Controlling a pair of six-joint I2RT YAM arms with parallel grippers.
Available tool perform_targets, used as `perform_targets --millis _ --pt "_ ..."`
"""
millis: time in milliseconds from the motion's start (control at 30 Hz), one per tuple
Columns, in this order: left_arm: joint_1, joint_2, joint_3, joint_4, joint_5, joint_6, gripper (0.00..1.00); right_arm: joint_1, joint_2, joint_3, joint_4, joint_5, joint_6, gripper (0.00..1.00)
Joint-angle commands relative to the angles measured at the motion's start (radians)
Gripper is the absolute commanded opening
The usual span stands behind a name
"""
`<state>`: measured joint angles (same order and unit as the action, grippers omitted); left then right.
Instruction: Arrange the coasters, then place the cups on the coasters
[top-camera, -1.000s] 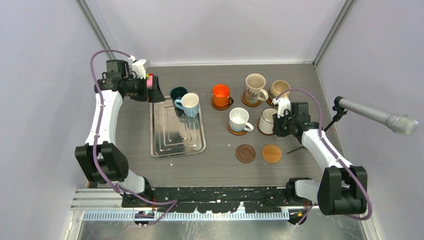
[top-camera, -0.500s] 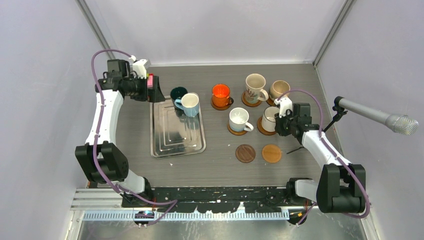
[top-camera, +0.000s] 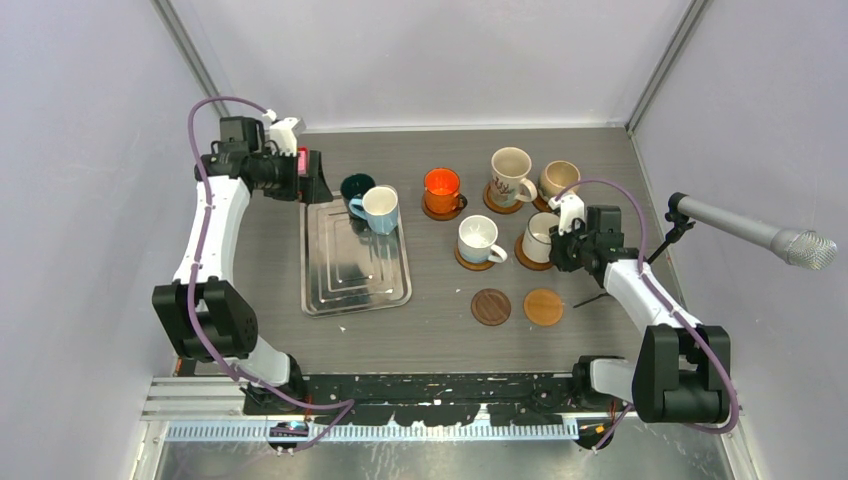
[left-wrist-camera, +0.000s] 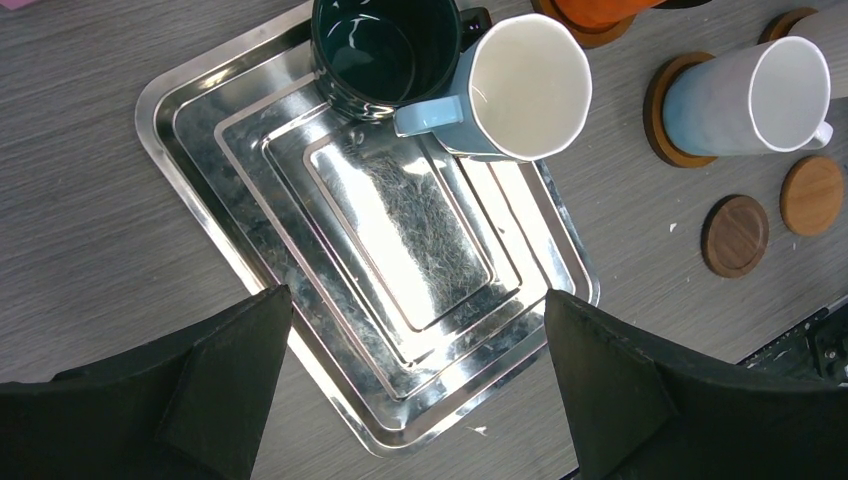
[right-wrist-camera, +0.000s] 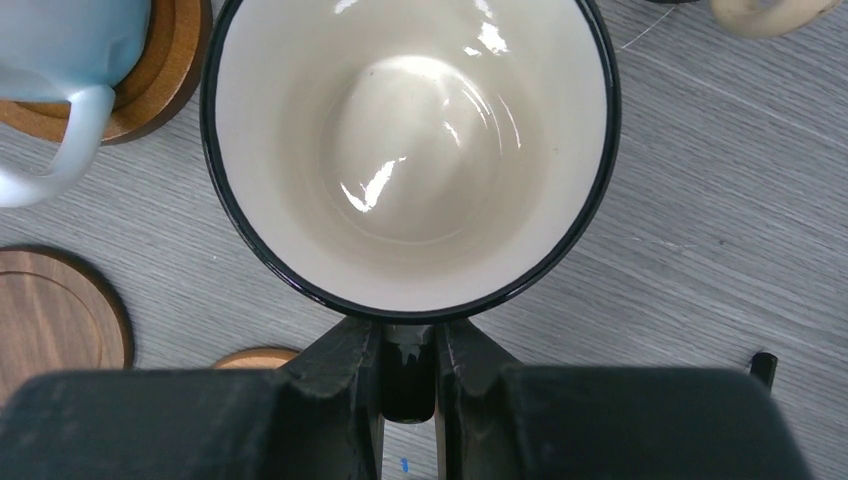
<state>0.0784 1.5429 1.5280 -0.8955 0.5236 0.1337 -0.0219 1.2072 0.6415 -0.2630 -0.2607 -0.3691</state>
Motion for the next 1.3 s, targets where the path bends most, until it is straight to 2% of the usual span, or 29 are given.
perform_targets --millis 0,267,633,800,933,1067,1267 --pt "-0.006 0.003 0.04 0.009 0.0 -0.009 1.0 -0.004 0.009 0.031 0.061 -0.041 -0.02 0.2" --pt "-0.009 0.018 0.057 -0.011 0.005 0.031 1.0 -0.004 -0.007 0.079 -0.054 -0.058 -0.071 0.46" --pt "-0.038 0.07 0.092 0.004 0.006 0.066 1.0 -0.036 -0.059 0.156 -0.279 -0.059 -0.223 0.49" --pt "-0.07 0.145 0.165 0.001 -0.007 0.11 1.0 -0.041 -0.051 0.263 -0.399 -0.083 -0.219 0.59" --pt "-0.084 0.235 0.255 -0.024 0.025 0.13 0.91 -0.041 -0.023 0.37 -0.508 -0.111 -0.194 0.67" --pt "-0.117 0.318 0.342 -0.066 0.081 0.132 0.81 -0.04 -0.001 0.454 -0.563 -0.146 -0.148 0.68" --pt "-0.188 0.389 0.406 -0.046 0.087 0.103 0.77 -0.031 0.022 0.546 -0.592 -0.197 -0.072 0.71"
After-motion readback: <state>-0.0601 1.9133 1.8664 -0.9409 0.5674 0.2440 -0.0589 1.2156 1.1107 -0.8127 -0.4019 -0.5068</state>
